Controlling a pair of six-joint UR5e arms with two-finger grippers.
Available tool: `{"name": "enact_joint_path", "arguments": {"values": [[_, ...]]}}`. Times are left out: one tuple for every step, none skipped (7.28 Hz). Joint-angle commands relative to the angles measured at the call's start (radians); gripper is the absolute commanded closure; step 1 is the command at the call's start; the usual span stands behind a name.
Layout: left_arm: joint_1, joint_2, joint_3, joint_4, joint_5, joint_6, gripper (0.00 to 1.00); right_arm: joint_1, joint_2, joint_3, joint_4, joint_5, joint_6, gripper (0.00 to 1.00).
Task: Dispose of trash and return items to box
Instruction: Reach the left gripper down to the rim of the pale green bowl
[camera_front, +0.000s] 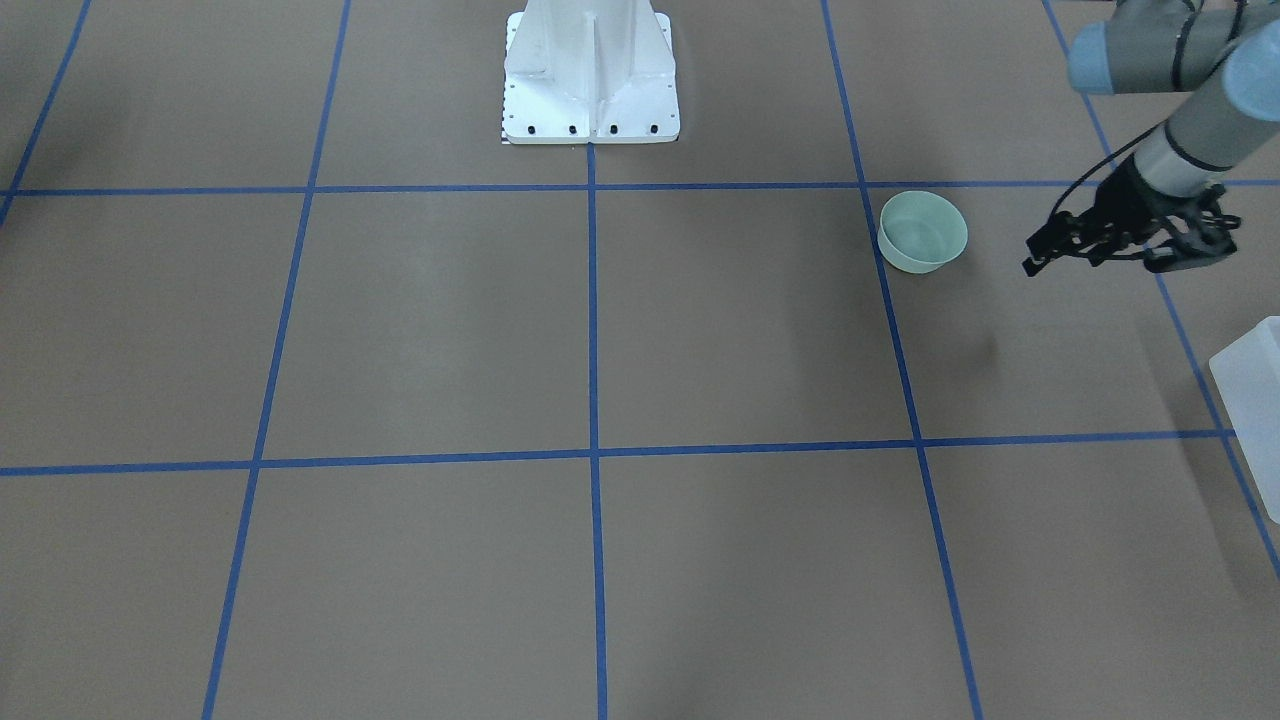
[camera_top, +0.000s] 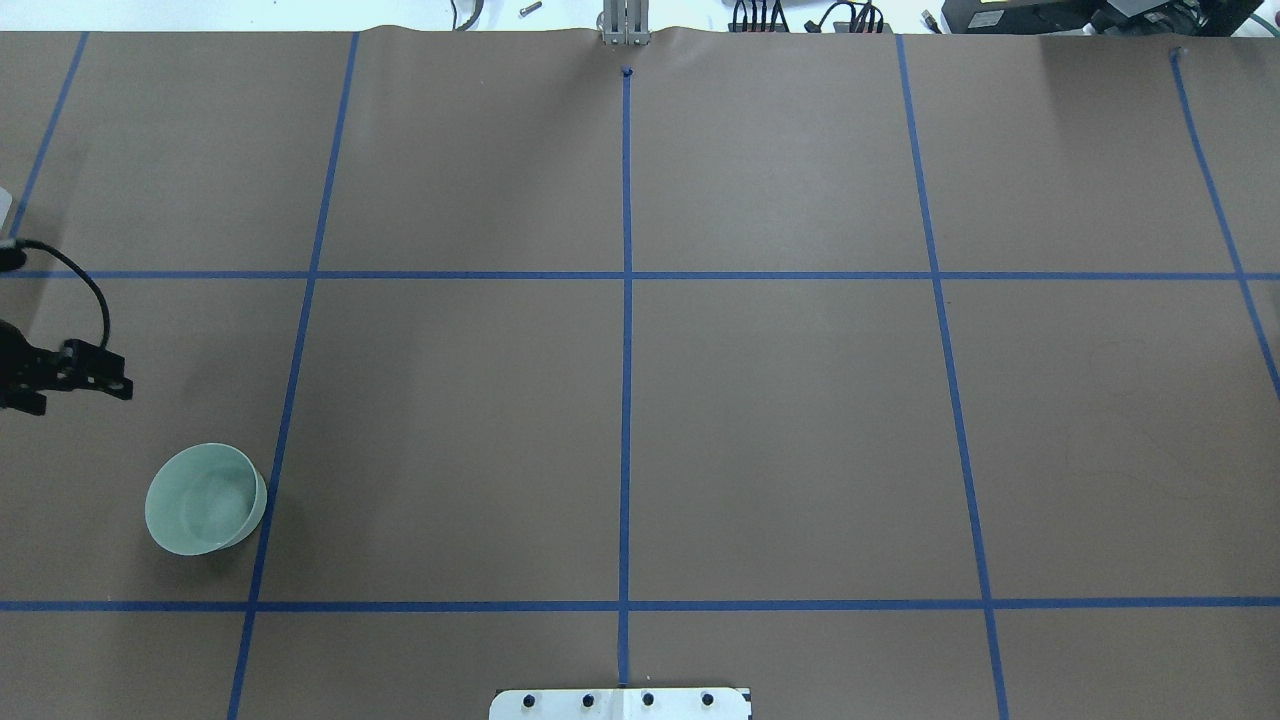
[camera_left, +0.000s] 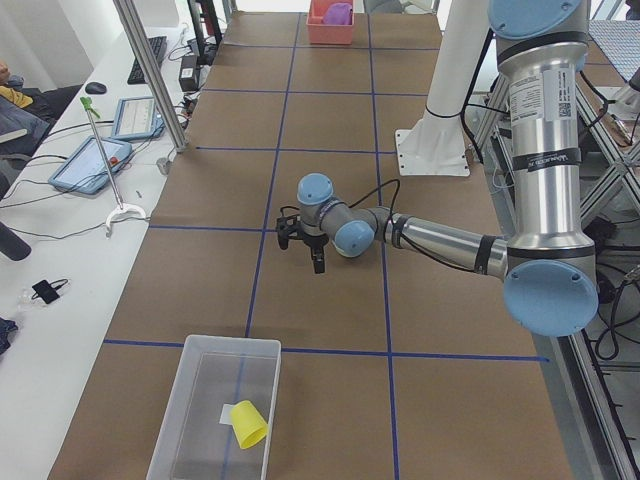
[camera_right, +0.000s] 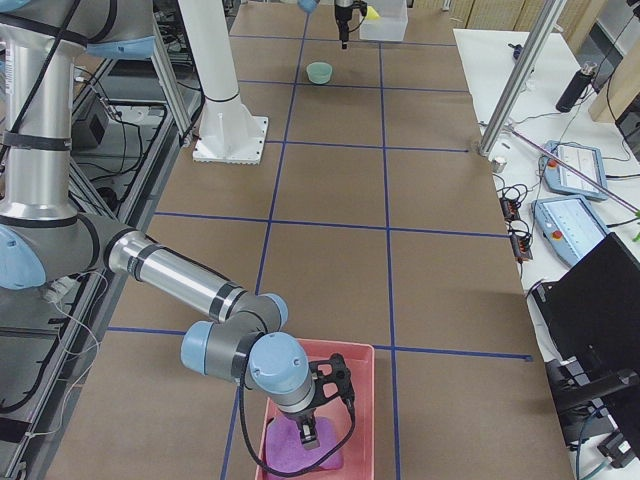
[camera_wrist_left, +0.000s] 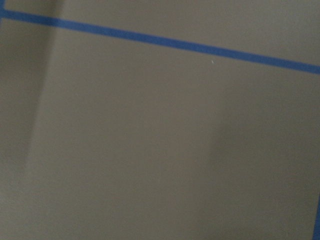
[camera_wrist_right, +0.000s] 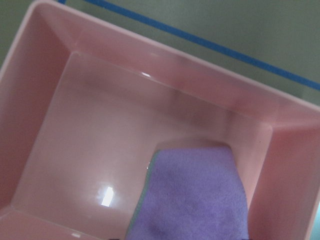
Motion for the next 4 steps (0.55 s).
{"name": "enact_joint_path", "arguments": {"values": [[0.15, 0.039, -0.062, -0.02, 0.036, -0.077, 0.02, -0.029, 0.001, 0.047, 0.014, 0.014, 0.074, 0.0], [0.168, 0.04, -0.059, -0.02, 0.042, -0.077, 0.07, -0.031, 0.001, 0.049, 0.014, 0.028, 0.074, 0.0], [0.179, 0.039, -0.053, -0.018, 0.046, -0.077, 0.16, -0.032, 0.001, 0.049, 0.016, 0.028, 0.074, 0.0], [0.181, 0.037, -0.05, -0.02, 0.047, -0.079, 0.24, -0.034, 0.001, 0.053, 0.016, 0.032, 0.074, 0.0]]}}
